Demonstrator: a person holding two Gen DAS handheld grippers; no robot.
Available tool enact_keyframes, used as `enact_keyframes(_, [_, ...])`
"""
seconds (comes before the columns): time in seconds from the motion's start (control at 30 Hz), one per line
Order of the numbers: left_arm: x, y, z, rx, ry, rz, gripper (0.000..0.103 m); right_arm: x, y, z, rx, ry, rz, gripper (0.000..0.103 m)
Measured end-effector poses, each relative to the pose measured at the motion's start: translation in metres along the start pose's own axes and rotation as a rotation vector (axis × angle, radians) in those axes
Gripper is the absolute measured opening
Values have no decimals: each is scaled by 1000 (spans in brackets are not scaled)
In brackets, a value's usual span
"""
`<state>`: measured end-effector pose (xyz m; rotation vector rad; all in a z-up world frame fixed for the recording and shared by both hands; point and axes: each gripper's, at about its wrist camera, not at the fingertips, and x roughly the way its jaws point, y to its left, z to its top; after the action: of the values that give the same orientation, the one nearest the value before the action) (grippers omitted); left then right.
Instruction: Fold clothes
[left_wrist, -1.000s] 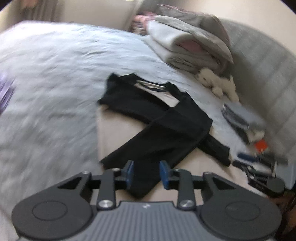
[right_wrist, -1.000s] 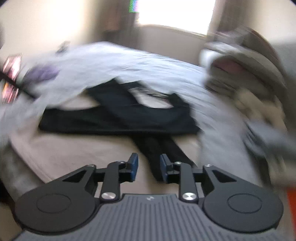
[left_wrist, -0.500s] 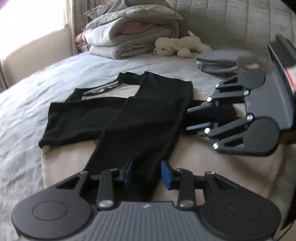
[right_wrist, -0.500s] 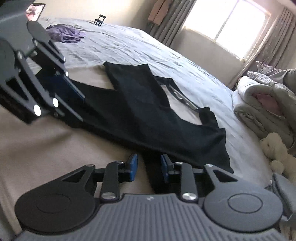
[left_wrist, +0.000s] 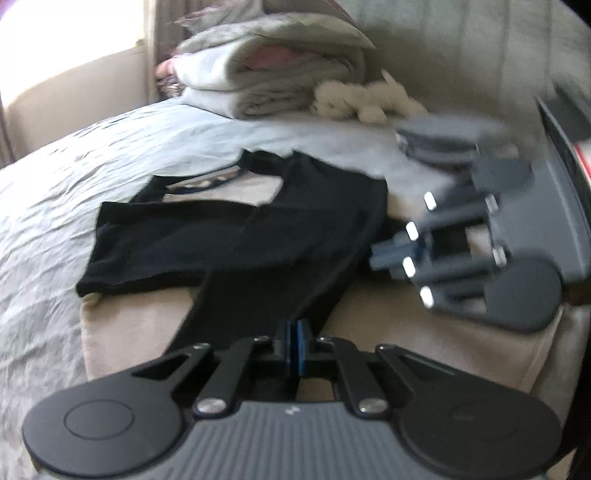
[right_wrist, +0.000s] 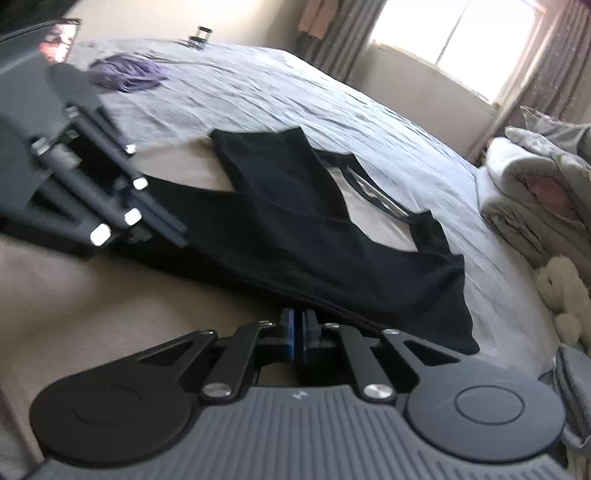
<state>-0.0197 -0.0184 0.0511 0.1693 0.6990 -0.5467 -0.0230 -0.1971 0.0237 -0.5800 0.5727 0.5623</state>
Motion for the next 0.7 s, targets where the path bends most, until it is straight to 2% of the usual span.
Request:
enact_keyframes(0.07, [-5,8,3,-42,-19,-3,3,-2,8,-1,-40,10,2,5])
enact_keyframes(0.17, [-9,10,3,-53,-33,1,3,1,17,-2,-67,30,-1,5])
enact_keyframes(0.3, [-16,7,3,-50,-52,-8,4,0,21,1,-18,27,-15,5])
enact_keyframes(0.47, [0,5,-4,-37,39,-19,4,13,22,-2,15,76,-61,6])
enact_keyframes(0.5, [4,5,-6,-38,60,-27,4,10,22,-1,9,73,-55,10])
enact_keyframes(0.6, [1,3,-7,-26,63,-43,4,-2,11,-1,61,55,7,11])
enact_keyframes(0.7, [-3,5,-7,-39,51,-42,4,-3,6,-6,73,61,-27,11])
